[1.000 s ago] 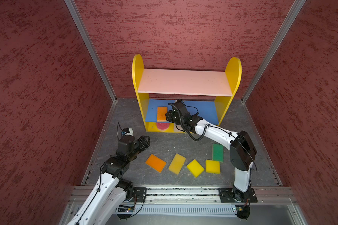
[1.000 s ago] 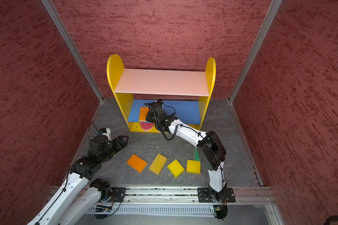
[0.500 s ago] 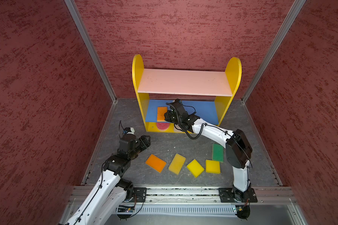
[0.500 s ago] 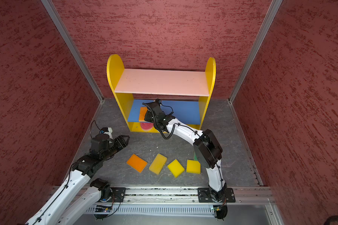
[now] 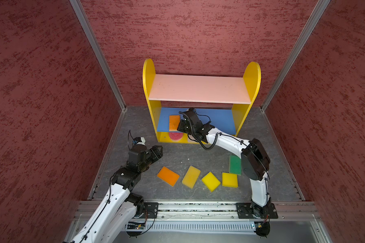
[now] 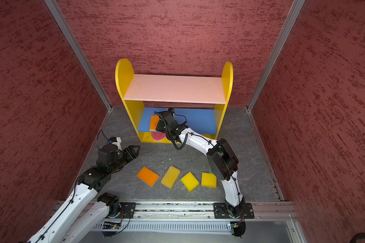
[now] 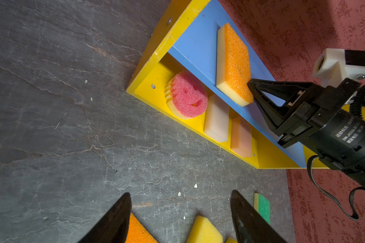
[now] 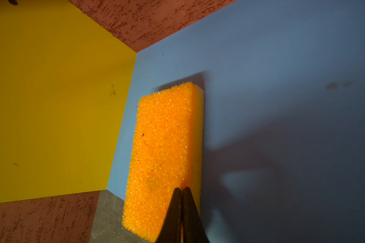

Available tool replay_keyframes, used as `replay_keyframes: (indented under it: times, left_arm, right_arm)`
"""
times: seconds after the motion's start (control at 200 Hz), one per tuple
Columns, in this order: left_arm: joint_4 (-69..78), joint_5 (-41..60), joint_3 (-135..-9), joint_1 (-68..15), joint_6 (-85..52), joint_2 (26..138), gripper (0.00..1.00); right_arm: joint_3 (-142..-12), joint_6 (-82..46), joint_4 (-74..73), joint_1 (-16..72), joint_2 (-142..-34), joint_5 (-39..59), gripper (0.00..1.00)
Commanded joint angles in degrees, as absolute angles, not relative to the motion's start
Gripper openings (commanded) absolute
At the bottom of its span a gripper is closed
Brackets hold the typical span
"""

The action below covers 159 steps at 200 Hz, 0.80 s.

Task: Place and organize the cleaning sponges onto the shelf
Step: 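Press the orange sponge upright against the blue board with the right gripper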

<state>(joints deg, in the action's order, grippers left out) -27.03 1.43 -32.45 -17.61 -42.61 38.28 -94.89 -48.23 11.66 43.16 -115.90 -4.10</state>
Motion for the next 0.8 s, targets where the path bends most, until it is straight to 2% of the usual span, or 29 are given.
replay_keyframes:
  times: [0.0,0.646,0.791]
  left_arm:
    - [-26.8,1.8,-31.7,-17.1,-41.8,37.6,0.74]
    - [-25.9,1.6,-31.5,-17.1,-41.7,38.3,0.74]
    - [-25.6,1.8,-31.5,-17.1,-41.8,38.6,0.75]
  right_arm:
    - [-96.3,-50.0,10.1,42.8,-117.2,-4.2,0.06]
    - [-96.1,-50.9,9.6,42.6,-116.8,-5.0,0.06]
    - [-95.6,-50.7,9.2,42.5,-116.3,-4.9,0.12]
